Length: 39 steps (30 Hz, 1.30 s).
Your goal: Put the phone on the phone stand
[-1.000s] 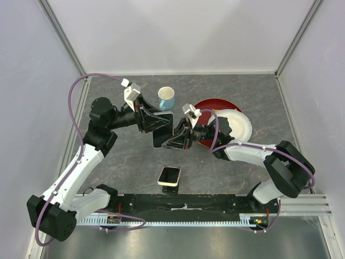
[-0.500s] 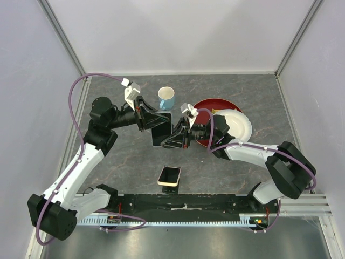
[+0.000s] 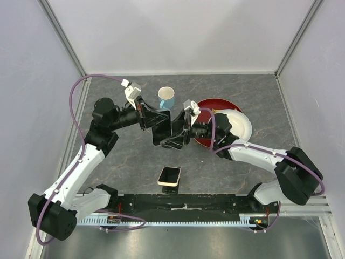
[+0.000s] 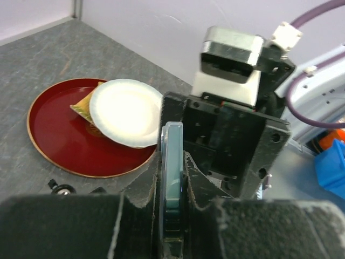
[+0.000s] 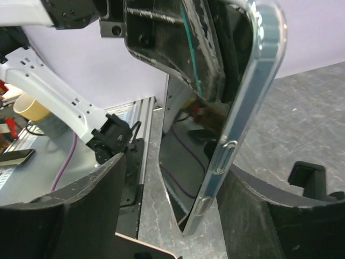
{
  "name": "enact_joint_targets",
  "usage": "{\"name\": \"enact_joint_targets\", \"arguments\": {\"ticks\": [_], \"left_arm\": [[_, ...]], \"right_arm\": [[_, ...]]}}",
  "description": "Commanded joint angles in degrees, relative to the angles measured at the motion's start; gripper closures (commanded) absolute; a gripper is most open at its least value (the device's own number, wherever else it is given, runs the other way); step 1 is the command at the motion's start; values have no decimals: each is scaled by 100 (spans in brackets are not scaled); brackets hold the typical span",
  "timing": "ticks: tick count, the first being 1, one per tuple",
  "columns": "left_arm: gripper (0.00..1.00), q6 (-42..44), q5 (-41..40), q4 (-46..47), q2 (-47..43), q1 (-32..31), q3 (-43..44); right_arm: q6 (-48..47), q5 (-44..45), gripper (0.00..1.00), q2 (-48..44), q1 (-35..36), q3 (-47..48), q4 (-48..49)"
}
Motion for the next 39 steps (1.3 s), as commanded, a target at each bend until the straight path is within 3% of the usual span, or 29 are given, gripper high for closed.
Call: {"name": "enact_joint_targets", "arguments": {"ticks": [1, 9, 15, 19, 21, 27, 30, 39], "left_arm": [[98, 200, -787, 44, -282, 14, 33], [98, 718, -3078, -150, -1387, 14, -318], [98, 842, -4197, 97, -2065, 22, -696], [98, 842, -4575, -35, -2189, 22, -662], [98, 833, -4707, -44, -2198, 22, -679], [98, 833, -4804, -88, -2259, 22, -688], [98, 842, -4849, -88, -2294, 22, -705], [98, 728, -4770, -88, -2189, 22, -705]], "right_arm": [[-379, 655, 27, -320, 29, 180, -286], [-468, 2568, 20, -461, 29, 295, -1218], [-335, 3985, 19, -514, 160, 698, -2262], [-169, 5294, 19, -540, 318, 988, -3097], [-20, 5542, 19, -558, 432, 1190, -3625], [420, 6789, 40, -374, 1003, 1804, -4899], [850, 7543, 44, -172, 1232, 2226, -5690], [1465, 8249, 49, 628, 1584, 2869, -6631]]}}
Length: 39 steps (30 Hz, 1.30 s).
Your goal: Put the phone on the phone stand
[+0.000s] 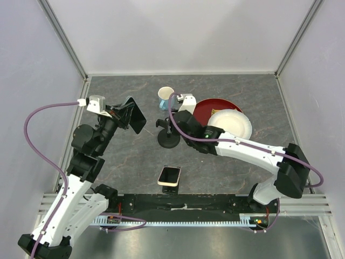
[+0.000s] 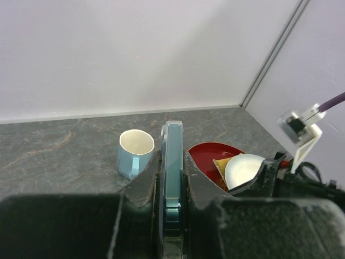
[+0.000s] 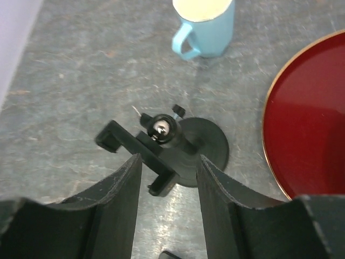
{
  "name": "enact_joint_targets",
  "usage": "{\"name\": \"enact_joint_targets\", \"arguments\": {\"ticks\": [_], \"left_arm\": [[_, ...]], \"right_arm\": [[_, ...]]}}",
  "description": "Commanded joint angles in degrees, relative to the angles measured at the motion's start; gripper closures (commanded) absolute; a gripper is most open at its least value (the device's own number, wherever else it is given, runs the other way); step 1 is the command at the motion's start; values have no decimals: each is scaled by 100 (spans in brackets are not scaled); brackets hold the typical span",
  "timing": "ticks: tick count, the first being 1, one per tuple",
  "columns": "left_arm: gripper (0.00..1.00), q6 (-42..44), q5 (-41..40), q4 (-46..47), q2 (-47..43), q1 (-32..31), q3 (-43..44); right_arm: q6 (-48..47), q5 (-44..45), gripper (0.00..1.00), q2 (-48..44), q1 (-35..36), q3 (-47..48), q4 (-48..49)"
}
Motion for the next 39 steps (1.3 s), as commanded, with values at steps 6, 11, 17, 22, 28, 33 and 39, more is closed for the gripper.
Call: {"name": "enact_joint_targets", "arguments": {"ticks": [6, 11, 17, 22, 28, 33, 39], "left_arm": [[98, -40, 105, 469, 87, 29, 97], [98, -93, 202, 487, 122, 38, 88], [98, -137, 377, 496, 175, 47, 97], [98, -102, 737, 540, 297, 47, 114], [98, 12, 1414, 566, 421, 47, 114], [98, 30, 1766, 627, 526, 47, 114], [98, 39, 2249, 873, 518, 47, 36]], "right_arm": [[579, 892, 49, 466, 326, 520, -900], [579, 848, 54, 510, 370, 538, -944], [325, 813, 55, 554, 361, 591, -944], [0, 848, 63, 624, 353, 626, -751], [-650, 769, 100, 633, 326, 609, -479], [-1588, 50, 100, 423, 133, 214, 240], [-2680, -2234, 100, 246, -359, -156, 804]]}}
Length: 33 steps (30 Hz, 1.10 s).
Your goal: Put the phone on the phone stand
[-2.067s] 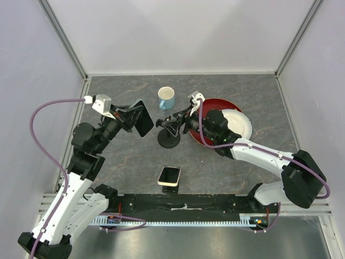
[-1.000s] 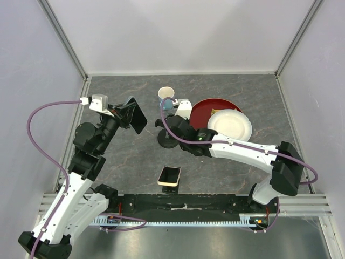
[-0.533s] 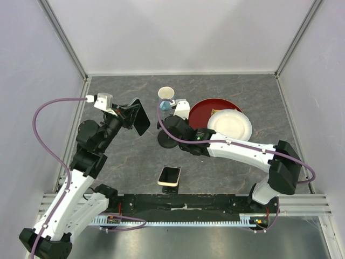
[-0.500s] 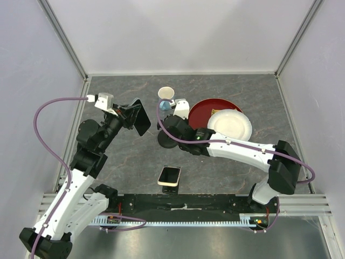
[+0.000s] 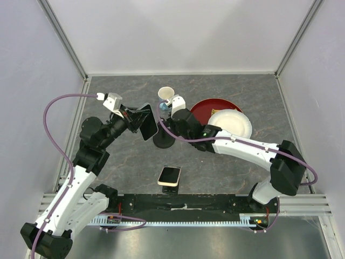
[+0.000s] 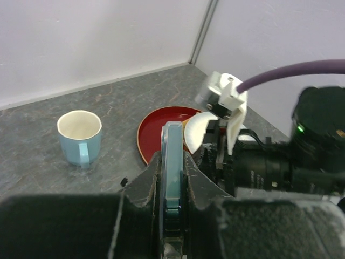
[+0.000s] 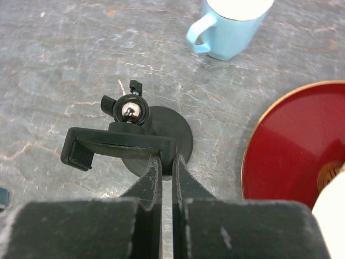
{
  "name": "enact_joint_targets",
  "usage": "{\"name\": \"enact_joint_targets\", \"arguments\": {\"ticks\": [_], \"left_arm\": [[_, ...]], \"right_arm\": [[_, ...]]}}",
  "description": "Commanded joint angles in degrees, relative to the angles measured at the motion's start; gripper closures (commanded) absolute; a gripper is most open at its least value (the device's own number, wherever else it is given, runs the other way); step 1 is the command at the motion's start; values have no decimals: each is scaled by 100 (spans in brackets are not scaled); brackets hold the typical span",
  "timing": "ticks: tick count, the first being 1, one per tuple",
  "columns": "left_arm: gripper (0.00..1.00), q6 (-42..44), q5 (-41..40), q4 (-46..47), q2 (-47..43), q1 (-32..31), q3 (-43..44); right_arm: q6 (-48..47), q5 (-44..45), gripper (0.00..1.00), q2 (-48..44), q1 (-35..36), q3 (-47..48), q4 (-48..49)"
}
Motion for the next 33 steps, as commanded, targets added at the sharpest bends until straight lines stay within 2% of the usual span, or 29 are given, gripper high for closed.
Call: {"name": "enact_joint_targets", "arguments": {"ticks": [1, 6, 10, 13, 14, 16, 17, 19, 22, 26, 29, 33], "left_arm": [[98, 54, 538, 819, -114, 16, -2], [98, 168, 345, 995, -378, 25, -186], [98, 291, 415, 1030, -308, 25, -204], [98, 300, 705, 1152, -212, 25, -204], [98, 283, 801, 1197, -176, 25, -213], [98, 231, 828, 1241, -150, 34, -222], [98, 204, 872, 1337, -123, 34, -231], [98, 143, 1021, 1425, -62, 34, -231], [98, -77, 1101, 1618, 122, 34, -257], [98, -472, 1040, 1830, 334, 25, -143], [98, -622, 707, 1593, 369, 34, 182], [98, -535, 293, 1286, 273, 25, 481]], "right_arm": [[-1126, -1926, 100, -160, -394, -126, 717], [-1435, -3155, 100, -107, -852, -248, 936], [-1638, -3595, 100, -195, -1010, -564, 1262], [-1647, -3947, 80, -265, -1054, -722, 1438], [-1638, -4036, 66, -326, -1072, -749, 1473], [-1612, -4151, 54, -414, -1116, -872, 1605], [-1603, -4177, 45, -554, -1125, -942, 1666], [-1550, -4169, 34, -861, -1186, -1152, 1781], [-1454, -4081, 26, -1362, -1335, -1521, 1930], [-1287, -3879, 25, -1794, -1494, -1927, 2272], [-1103, -3940, 33, -1839, -1494, -2155, 2755], [-759, -3905, 45, -1909, -1485, -2910, 4579]]}}
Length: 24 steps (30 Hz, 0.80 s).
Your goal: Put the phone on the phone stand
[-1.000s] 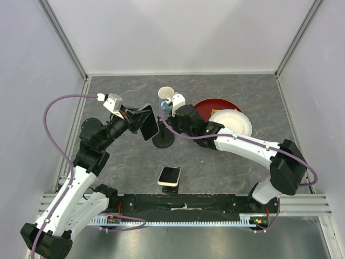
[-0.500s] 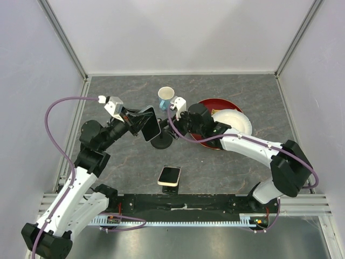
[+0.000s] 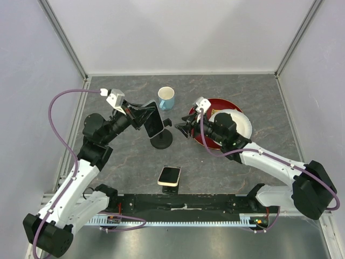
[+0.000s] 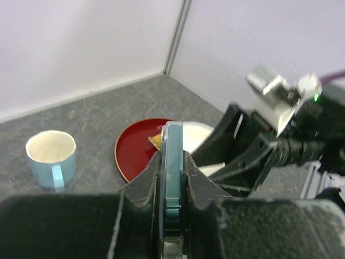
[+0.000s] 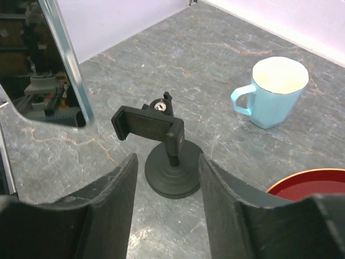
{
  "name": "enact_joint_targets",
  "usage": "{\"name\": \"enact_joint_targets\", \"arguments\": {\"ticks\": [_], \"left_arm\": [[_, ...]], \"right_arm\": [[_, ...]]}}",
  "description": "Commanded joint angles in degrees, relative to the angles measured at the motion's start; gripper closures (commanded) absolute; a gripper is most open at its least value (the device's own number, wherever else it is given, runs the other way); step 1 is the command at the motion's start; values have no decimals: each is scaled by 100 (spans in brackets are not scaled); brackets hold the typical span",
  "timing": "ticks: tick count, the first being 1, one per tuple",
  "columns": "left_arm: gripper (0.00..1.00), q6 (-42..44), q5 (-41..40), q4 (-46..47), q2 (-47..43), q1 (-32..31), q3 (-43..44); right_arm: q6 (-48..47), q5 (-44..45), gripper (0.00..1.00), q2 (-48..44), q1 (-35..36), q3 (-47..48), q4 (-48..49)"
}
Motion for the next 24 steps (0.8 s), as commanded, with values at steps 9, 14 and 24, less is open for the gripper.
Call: {"name": "enact_joint_targets", "arguments": {"ticks": [9, 14, 24], "left_arm": [[98, 278, -752, 539, -536, 29, -51], [98, 331, -690, 425, -703, 82, -112], [98, 314, -673, 345, -826, 117, -200]], "right_arm": [[346, 258, 53, 113, 60, -1640, 3834], [399, 240, 52, 666, 192, -1623, 4433], [215, 1005, 53, 1282, 553, -1571, 5059]]}}
